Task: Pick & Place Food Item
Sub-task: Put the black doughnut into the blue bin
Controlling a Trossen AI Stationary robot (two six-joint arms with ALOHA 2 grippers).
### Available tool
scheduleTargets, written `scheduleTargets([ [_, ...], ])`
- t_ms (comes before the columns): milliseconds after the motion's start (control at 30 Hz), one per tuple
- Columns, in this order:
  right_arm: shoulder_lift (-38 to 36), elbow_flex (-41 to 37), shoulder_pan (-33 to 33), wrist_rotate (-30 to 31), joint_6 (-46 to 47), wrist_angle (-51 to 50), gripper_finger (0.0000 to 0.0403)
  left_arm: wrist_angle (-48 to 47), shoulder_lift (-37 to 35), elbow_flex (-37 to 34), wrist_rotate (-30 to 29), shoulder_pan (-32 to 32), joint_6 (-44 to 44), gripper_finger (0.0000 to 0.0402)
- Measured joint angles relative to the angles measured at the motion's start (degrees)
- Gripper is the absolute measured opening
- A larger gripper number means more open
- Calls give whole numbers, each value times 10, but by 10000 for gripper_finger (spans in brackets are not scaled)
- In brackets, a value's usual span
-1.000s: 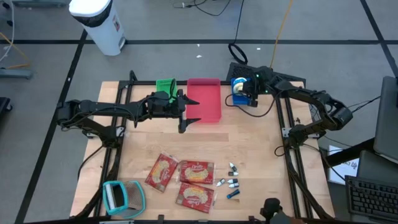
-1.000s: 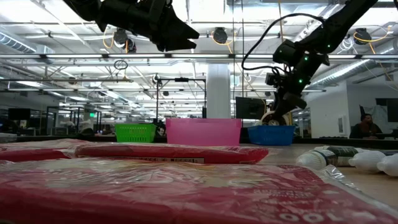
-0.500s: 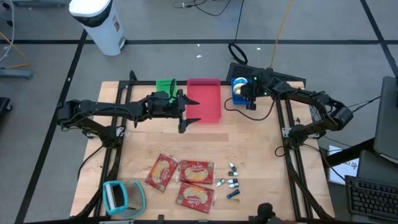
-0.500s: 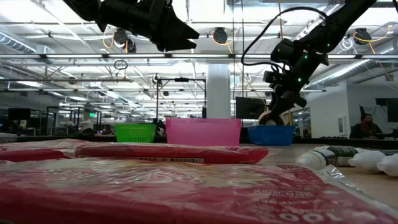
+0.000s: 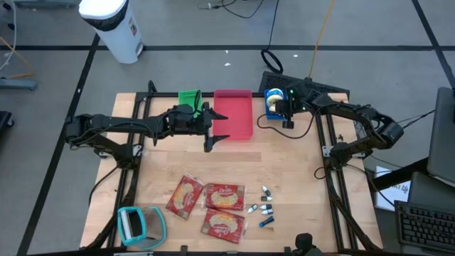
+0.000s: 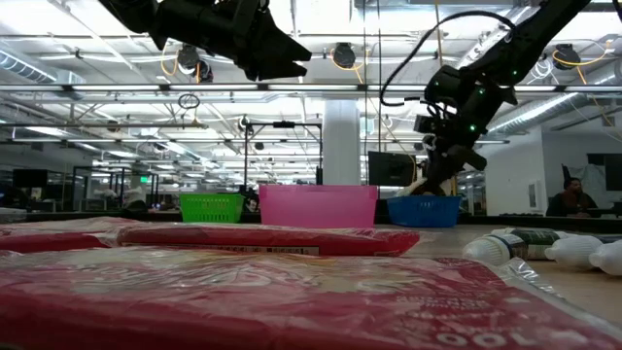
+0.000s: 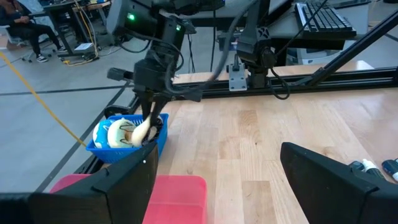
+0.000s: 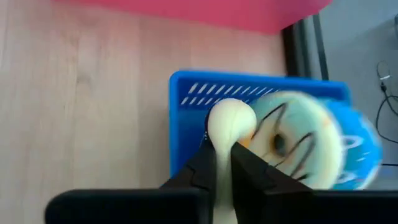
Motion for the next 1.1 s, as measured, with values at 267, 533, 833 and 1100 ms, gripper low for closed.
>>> scheduleTargets([
  [267,-1,-46,6,95,-41,71,74,0,0,0,0,0,0,335],
  [533,-1,-46,21,136,-46,101,99,0,0,0,0,0,0,335],
  [833,-1,-46,23,141,-40,105,182,0,0,0,0,0,0,335],
  [1100,-1,-46,46,244,-74,158,244,0,0,0,0,0,0,335],
])
